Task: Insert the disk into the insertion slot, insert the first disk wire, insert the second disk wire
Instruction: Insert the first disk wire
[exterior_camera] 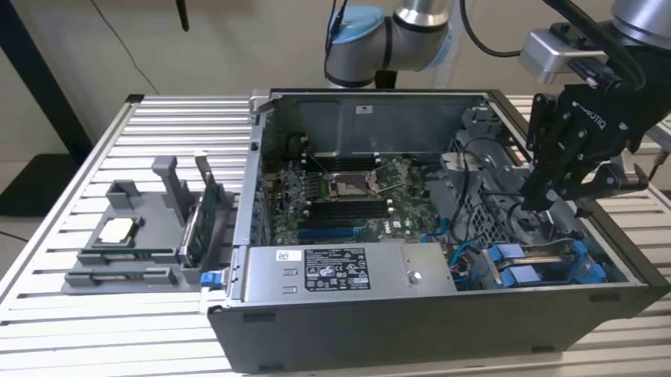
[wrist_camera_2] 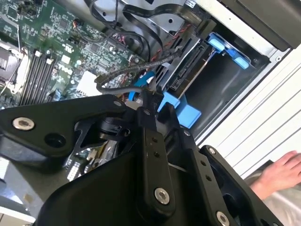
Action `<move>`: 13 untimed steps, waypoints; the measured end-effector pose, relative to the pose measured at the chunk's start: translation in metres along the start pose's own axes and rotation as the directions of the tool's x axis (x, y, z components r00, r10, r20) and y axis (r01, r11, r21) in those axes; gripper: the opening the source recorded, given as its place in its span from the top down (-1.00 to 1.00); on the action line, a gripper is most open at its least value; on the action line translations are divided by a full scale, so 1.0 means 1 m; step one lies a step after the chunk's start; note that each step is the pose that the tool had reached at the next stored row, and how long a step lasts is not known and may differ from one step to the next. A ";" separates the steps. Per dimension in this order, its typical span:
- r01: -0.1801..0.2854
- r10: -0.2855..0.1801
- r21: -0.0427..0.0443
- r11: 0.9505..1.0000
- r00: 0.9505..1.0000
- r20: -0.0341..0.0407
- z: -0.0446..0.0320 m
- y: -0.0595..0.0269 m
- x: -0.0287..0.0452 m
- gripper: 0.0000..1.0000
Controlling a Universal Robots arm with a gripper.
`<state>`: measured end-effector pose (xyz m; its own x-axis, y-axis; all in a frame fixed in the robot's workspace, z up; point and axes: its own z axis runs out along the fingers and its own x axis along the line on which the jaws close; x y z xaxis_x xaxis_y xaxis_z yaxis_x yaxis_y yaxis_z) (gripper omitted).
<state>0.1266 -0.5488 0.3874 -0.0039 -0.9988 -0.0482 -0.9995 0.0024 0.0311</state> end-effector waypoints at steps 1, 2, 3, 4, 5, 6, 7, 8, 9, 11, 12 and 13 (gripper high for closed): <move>0.000 0.000 0.000 1.000 1.000 0.000 -0.0001 0.0000 0.0000 0.48; 0.000 0.000 0.000 1.000 1.000 0.000 -0.0001 0.0000 0.0000 0.48; 0.000 0.000 0.000 1.000 1.000 0.001 -0.0001 0.0000 0.0000 0.62; 0.000 0.000 0.000 1.000 1.000 0.001 0.0000 0.0000 0.0000 0.62; 0.000 0.000 0.000 1.000 1.000 0.001 -0.0001 0.0000 0.0000 0.62; 0.000 0.000 0.000 1.000 1.000 0.001 0.0000 0.0000 0.0000 0.62; 0.000 0.000 0.000 1.000 1.000 0.001 -0.0001 0.0000 0.0000 0.62; 0.000 0.000 0.000 1.000 1.000 0.001 -0.0001 0.0000 0.0000 0.62; 0.000 0.000 0.000 1.000 1.000 0.001 -0.0001 0.0000 0.0000 0.62; 0.000 0.000 0.000 1.000 1.000 0.001 -0.0001 0.0000 0.0000 0.62; 0.000 0.000 0.000 1.000 1.000 0.001 0.0000 -0.0001 0.0002 0.62; 0.000 0.000 0.000 1.000 1.000 0.001 0.0001 -0.0003 0.0003 0.62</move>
<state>0.1269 -0.5491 0.3873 -0.0039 -0.9988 -0.0492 -0.9995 0.0024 0.0312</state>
